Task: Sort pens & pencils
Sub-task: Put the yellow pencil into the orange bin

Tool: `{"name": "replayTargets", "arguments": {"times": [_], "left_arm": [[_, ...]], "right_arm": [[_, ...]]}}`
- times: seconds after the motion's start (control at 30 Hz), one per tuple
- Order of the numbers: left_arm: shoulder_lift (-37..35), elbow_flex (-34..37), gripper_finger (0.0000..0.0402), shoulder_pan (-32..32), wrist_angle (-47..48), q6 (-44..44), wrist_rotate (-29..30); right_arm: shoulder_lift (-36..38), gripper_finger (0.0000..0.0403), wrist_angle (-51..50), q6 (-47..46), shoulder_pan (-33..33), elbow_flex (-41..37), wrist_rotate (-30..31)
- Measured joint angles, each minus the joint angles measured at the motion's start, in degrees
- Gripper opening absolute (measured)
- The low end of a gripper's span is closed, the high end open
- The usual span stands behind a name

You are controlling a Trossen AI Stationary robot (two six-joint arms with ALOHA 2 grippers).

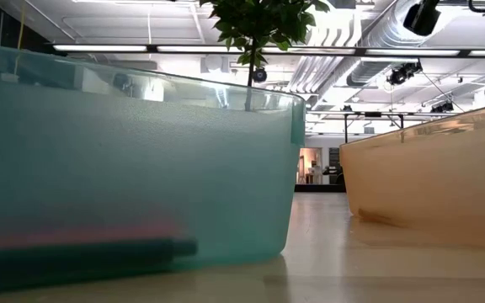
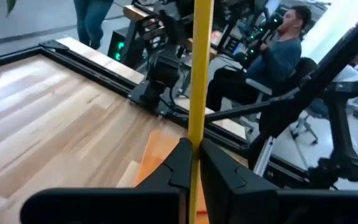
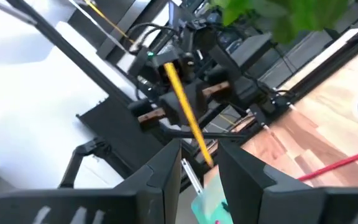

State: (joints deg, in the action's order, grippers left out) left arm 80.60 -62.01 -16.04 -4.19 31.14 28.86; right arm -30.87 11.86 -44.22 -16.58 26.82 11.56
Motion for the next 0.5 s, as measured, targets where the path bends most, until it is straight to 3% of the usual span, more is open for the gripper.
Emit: {"name": "replayTargets", "arguments": {"times": [0.5], "left_arm": [[11.5, 0.0, 0.001, 3.5, -19.5, 0.8, -7.5]], "right_arm": [[-11.0, 0.0094, -2.8, 1.2, -5.9, 5.2, 0.2]]}}
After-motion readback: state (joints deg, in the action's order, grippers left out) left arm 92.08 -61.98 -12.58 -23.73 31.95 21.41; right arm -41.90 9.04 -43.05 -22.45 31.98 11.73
